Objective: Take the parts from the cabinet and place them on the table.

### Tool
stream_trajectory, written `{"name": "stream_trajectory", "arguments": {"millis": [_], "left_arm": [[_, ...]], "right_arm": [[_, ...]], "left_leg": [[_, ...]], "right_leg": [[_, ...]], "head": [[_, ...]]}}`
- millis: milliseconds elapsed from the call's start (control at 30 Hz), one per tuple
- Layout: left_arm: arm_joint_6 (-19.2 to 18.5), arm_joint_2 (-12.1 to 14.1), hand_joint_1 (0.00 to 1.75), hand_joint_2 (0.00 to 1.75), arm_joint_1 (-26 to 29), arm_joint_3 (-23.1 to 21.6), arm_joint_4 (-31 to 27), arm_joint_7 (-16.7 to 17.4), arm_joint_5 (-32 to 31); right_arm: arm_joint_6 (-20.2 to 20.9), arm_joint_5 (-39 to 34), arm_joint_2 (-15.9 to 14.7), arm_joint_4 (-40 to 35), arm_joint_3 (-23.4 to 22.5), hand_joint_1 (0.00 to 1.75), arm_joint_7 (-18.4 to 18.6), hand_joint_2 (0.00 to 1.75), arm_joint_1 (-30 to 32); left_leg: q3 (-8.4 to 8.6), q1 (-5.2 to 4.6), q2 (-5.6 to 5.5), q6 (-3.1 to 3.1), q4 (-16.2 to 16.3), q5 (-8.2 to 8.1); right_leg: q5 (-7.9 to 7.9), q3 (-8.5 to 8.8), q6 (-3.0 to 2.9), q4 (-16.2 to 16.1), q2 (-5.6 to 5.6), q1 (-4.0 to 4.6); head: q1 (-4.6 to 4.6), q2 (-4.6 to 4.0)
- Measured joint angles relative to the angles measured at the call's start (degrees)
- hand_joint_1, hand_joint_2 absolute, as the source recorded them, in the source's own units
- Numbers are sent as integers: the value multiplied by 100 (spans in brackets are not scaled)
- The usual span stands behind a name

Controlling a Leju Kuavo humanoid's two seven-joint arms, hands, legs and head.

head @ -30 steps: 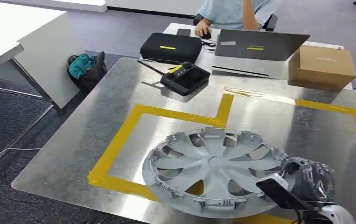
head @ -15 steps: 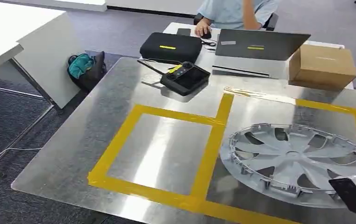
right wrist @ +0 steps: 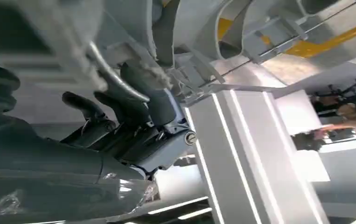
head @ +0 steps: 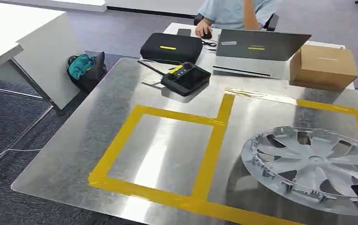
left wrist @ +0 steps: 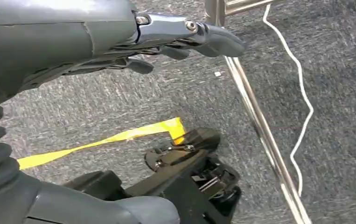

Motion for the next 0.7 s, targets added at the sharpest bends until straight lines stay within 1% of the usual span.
{"name": "stream_trajectory", "arguments": {"millis": [100, 133, 233, 333, 533, 600, 700], "left_arm": [[-4, 2, 0, 175, 8, 0, 0, 0, 0], [-13, 2, 0, 175, 1, 0, 0, 0, 0], [-13, 2, 0, 175, -1, -2, 0, 0, 0], [-17, 0, 0, 175, -7, -9, 0, 4, -2], [-33, -4, 0, 175, -14, -26, 0, 57, -17], [-83, -4, 0, 175, -17, -28, 0, 94, -9], [-164, -7, 0, 175, -29, -33, 0, 155, -2]], "right_arm": [[15, 6, 20, 57, -52, 175, -13, 175, -44], [15, 15, 68, 151, -138, 175, -33, 175, -108], [273, -22, 87, 321, -186, 175, -46, 175, -224], [332, 22, 87, 525, -186, 175, -37, 175, -350], [260, 122, 85, 911, -157, 175, 9, 175, -523], [177, 171, 61, 1027, -78, 175, 24, 175, -565], [-46, 234, -24, 1206, 127, 175, 146, 175, -600]], "left_leg": [[0, 0, -2, 0, 0, 0], [1, -1, -1, 0, 0, 0], [1, -1, 0, 0, 0, 0], [3, -1, 1, 0, 0, 0], [5, -1, 1, 0, 0, 1], [7, 0, 1, 0, 0, 1], [7, 0, 3, 0, 0, 1]], "right_leg": [[0, 0, 0, 0, -4, 0], [2, 1, 1, 0, 1, -1], [2, 1, 2, 0, 2, -1], [2, 1, 2, 0, 4, -1], [2, 5, 2, 0, 3, 0], [3, 5, 3, 0, 10, 0], [4, 6, 3, 0, 10, 0]], "head": [[2, 2], [0, 0], [0, 2], [-2, 2], [0, 2], [-2, 2], [0, 2]]}}
